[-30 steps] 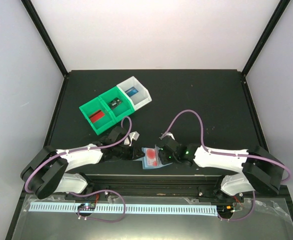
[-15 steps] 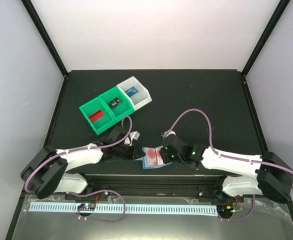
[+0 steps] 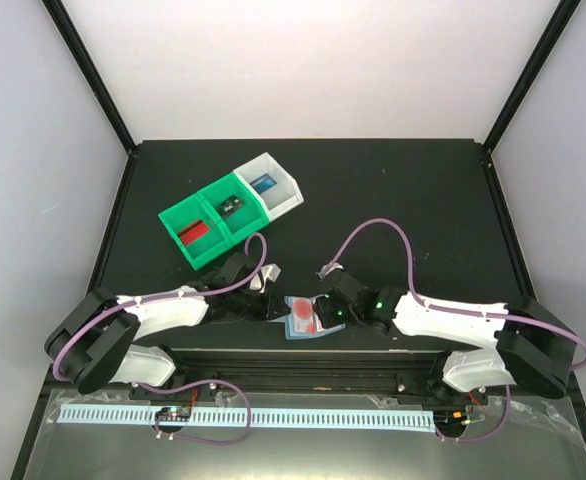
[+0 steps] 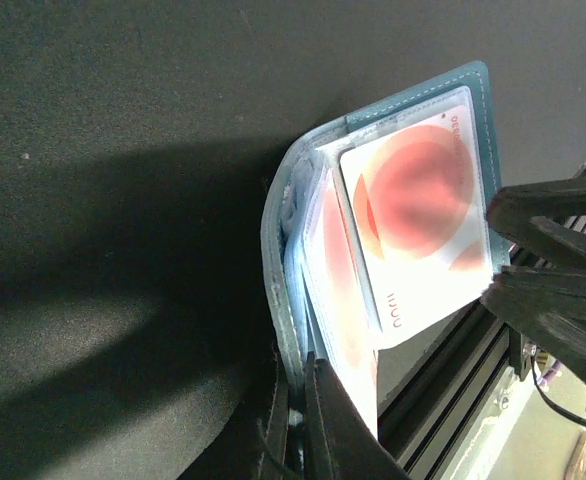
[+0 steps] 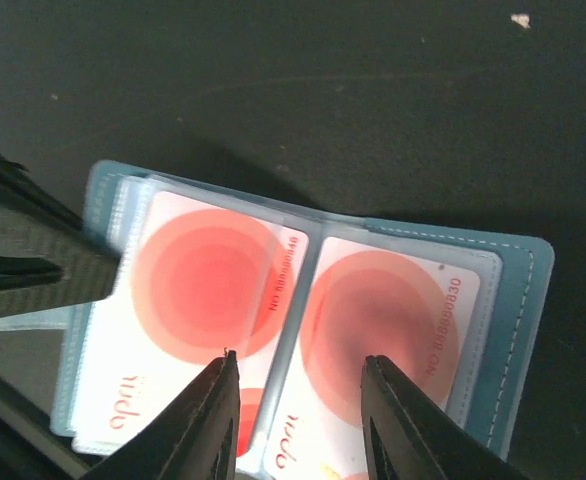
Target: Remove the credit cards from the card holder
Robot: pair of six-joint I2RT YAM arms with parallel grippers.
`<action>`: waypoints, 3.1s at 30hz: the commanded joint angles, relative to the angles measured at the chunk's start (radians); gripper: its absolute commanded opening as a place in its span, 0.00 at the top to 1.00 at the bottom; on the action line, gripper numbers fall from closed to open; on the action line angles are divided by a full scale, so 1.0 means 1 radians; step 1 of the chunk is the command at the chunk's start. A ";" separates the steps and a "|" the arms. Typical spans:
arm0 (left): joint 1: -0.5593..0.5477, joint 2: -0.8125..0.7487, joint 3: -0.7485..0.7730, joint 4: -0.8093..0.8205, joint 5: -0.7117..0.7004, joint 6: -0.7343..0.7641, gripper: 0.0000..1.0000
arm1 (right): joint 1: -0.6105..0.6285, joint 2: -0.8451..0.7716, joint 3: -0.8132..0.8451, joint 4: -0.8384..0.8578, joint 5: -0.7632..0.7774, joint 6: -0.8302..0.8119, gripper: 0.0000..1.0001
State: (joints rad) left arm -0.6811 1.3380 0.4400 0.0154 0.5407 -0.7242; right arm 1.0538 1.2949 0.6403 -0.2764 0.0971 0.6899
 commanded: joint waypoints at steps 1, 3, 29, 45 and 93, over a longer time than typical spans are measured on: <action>-0.007 0.010 0.034 0.000 -0.013 0.025 0.98 | -0.005 0.040 0.005 -0.002 0.055 0.004 0.63; -0.008 0.009 0.033 0.000 -0.015 0.025 0.98 | -0.010 0.053 -0.001 0.002 0.059 0.011 0.62; -0.008 0.007 0.020 -0.013 -0.041 0.034 0.98 | -0.041 0.086 -0.065 0.065 0.048 0.031 0.52; -0.010 0.004 0.020 -0.012 -0.048 0.031 0.98 | -0.044 0.044 -0.101 0.194 -0.055 0.038 0.52; -0.097 0.109 0.008 0.135 -0.082 -0.016 0.98 | -0.111 0.020 -0.261 0.343 -0.120 0.114 0.50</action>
State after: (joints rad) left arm -0.7700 1.4185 0.4564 0.0891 0.4755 -0.7448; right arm 0.9508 1.3079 0.4107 0.0395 -0.0029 0.7780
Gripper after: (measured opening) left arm 0.018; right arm 0.502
